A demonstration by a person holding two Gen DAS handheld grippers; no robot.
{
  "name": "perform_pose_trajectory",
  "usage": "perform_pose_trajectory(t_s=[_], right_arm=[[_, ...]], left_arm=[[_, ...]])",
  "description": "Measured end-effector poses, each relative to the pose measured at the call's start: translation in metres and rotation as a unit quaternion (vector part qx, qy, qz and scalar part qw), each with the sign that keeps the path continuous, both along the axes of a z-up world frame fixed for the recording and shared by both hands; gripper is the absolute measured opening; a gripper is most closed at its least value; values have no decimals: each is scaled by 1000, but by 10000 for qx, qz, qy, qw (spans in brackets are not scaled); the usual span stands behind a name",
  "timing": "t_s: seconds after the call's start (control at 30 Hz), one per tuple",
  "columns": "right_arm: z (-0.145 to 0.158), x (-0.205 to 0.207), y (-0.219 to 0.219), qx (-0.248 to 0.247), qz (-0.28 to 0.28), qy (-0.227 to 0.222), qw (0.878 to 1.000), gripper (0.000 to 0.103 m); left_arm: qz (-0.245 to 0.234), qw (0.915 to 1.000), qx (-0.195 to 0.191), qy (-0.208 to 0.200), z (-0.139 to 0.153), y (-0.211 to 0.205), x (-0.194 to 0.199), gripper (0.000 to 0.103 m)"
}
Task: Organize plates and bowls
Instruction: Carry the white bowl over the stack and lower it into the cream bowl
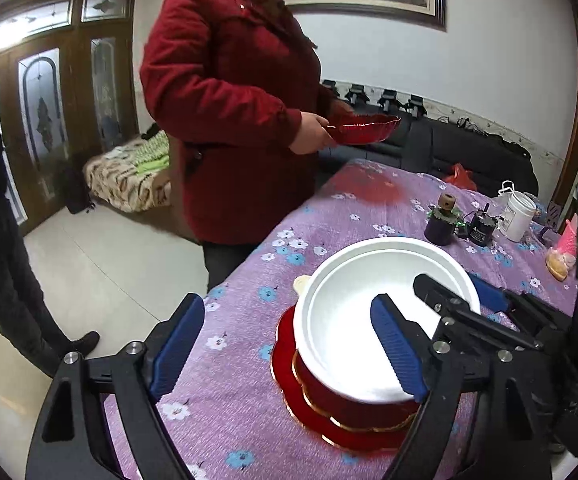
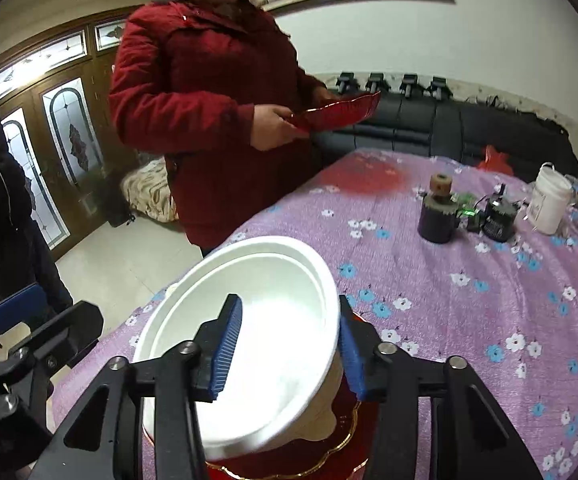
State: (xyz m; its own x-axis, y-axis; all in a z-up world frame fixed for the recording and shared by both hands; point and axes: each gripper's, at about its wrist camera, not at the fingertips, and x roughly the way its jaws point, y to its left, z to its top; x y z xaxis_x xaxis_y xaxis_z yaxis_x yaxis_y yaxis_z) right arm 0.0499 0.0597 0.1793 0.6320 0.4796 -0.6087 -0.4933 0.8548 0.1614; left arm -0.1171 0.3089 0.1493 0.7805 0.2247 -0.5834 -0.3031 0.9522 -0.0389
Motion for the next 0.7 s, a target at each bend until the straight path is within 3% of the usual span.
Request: perform_pose_trajectory(t_s=[0.1,0.37,0.7], right_arm=[[9,-10,-10,149,-10,-105,9998,62],[17,-28,-42,418,-111,-78,9990,68],[-11,-29,-73,271,-250,382,9986,73]], left_arm=[[26,10000,6,-34,1,-4,-10,87],[67,10000,61,-11,-1,-17,-24,87],[64,9999,147,8,-4,-40,-32,88]])
